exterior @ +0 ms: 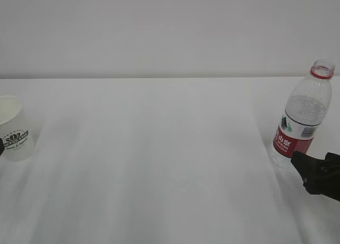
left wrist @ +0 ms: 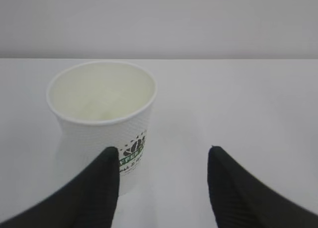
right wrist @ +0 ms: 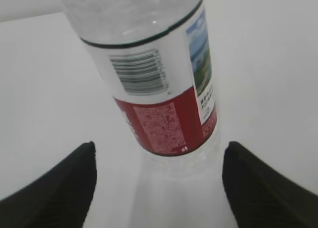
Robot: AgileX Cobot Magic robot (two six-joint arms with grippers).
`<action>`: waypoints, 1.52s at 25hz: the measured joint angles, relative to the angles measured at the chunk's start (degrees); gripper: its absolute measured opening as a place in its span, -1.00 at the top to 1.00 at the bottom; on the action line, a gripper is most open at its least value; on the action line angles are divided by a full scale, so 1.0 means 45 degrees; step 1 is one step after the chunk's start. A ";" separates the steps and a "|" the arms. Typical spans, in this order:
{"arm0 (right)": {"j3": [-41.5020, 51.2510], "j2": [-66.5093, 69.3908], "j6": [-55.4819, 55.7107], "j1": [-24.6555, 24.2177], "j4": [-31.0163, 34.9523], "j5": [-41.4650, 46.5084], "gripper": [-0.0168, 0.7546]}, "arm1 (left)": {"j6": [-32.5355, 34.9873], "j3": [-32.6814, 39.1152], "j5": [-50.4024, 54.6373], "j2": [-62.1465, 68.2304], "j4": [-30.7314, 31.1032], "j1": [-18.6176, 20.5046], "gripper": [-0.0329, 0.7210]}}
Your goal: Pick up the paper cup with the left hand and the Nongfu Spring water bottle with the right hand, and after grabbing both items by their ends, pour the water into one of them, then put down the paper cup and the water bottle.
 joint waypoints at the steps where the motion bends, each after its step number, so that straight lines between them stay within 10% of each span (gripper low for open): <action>1: -0.0170 0.0181 0.0000 0.0000 0.0000 0.0000 -0.59 | 0.0000 0.0000 0.0000 0.0000 0.0022 0.0000 -0.19; 38: -0.2370 0.1829 -0.0009 0.0000 -0.0542 -0.0028 -0.66 | -0.0022 0.0000 -0.0027 0.1182 0.0479 0.0000 -0.19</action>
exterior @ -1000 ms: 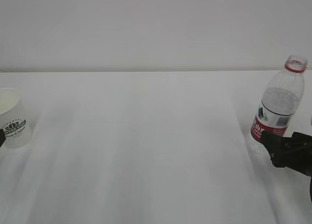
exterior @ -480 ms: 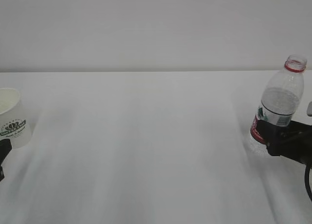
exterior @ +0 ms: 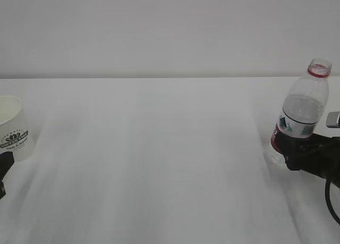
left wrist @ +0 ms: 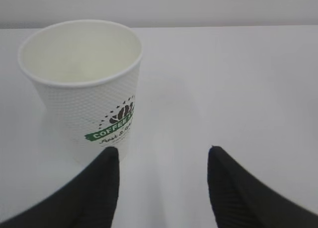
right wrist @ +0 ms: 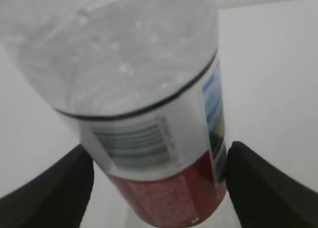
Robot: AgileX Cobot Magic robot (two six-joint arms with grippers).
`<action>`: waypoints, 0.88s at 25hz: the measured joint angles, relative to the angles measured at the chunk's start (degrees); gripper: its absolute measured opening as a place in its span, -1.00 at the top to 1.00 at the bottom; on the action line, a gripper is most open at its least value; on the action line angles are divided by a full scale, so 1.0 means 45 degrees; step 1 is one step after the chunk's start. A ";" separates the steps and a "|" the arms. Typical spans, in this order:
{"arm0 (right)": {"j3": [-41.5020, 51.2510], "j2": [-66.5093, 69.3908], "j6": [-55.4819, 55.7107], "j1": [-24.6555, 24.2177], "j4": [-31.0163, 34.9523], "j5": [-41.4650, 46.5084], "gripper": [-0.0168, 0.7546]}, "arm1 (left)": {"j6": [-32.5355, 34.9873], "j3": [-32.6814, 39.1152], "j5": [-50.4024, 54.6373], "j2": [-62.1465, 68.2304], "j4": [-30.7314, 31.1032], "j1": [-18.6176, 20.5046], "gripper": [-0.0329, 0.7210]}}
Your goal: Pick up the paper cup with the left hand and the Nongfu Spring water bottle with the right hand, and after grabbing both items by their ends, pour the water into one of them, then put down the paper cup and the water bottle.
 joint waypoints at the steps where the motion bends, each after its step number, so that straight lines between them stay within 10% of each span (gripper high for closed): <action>1: -0.0081 0.0193 0.0000 0.0000 -0.0060 0.0000 -0.66 | 0.0000 0.0000 0.0000 0.0000 0.0000 0.0000 -0.19; 22: -0.1023 0.0743 -0.0021 0.0000 -0.0350 0.0139 -0.66 | 0.0000 0.0000 0.0000 0.0000 0.0038 0.0000 -0.19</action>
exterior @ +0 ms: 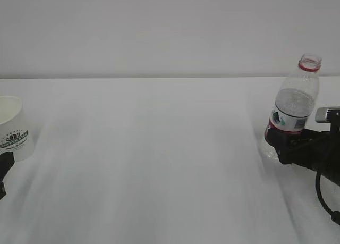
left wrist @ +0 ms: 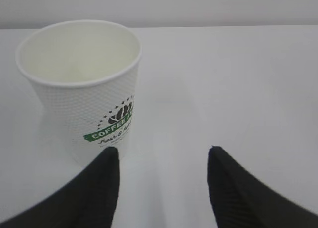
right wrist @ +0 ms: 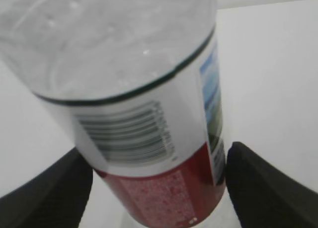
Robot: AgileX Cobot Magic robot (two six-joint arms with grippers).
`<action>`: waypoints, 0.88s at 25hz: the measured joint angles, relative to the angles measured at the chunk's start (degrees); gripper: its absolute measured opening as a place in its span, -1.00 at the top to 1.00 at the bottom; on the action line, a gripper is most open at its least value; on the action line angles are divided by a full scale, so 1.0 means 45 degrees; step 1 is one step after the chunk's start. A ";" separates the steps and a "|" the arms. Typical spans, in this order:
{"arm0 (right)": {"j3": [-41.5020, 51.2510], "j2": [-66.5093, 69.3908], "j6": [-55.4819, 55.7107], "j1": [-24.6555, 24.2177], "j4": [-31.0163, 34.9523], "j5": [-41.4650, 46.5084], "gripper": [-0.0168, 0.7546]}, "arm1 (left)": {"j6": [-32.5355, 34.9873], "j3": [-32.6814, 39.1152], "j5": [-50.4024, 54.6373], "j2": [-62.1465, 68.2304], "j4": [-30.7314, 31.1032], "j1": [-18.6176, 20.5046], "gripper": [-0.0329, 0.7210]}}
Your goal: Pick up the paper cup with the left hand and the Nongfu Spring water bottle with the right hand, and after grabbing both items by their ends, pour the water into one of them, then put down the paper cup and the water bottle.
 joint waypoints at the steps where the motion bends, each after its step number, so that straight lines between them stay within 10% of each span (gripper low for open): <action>1: 0.0000 0.0000 0.0000 0.0000 0.0000 0.0000 -0.66 | 0.0000 0.0000 0.0000 0.0000 0.0000 0.0000 -0.19; 22: -0.0613 0.0000 -0.1092 0.0000 -0.0180 0.0000 -0.66 | 0.0000 0.0000 0.0000 0.0000 0.0337 0.0000 -0.19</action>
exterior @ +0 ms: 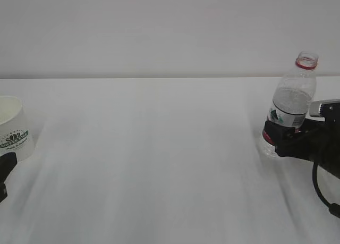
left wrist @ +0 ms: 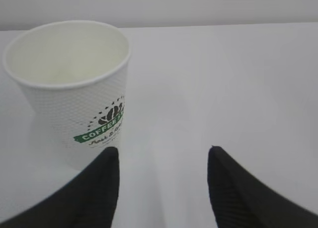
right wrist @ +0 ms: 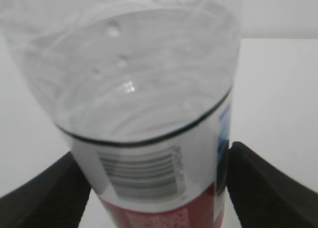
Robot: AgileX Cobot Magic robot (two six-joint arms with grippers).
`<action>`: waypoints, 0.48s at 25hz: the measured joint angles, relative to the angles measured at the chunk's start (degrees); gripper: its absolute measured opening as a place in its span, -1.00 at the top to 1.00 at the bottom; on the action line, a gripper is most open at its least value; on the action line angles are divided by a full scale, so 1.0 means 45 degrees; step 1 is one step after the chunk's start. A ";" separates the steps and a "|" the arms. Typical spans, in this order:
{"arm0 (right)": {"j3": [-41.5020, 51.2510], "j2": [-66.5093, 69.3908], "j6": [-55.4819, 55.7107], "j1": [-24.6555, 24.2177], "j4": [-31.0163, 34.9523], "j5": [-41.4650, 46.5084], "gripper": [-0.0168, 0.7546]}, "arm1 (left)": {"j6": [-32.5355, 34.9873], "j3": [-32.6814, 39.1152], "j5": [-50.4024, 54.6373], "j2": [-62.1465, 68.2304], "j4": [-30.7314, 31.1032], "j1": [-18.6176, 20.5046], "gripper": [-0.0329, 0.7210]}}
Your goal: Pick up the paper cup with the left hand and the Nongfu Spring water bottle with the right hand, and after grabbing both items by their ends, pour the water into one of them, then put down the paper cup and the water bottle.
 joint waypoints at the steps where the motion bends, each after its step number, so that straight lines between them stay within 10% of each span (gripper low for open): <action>1: -0.0031 0.0000 -0.0022 0.0000 -0.0025 0.0000 -0.66 | 0.0000 0.0000 0.0000 0.0000 0.0051 0.0000 -0.19; 12: -0.0310 0.0032 -0.0027 0.0000 -0.0040 0.0000 -0.66 | 0.0000 0.0000 0.0000 0.0000 0.0203 0.0000 -0.19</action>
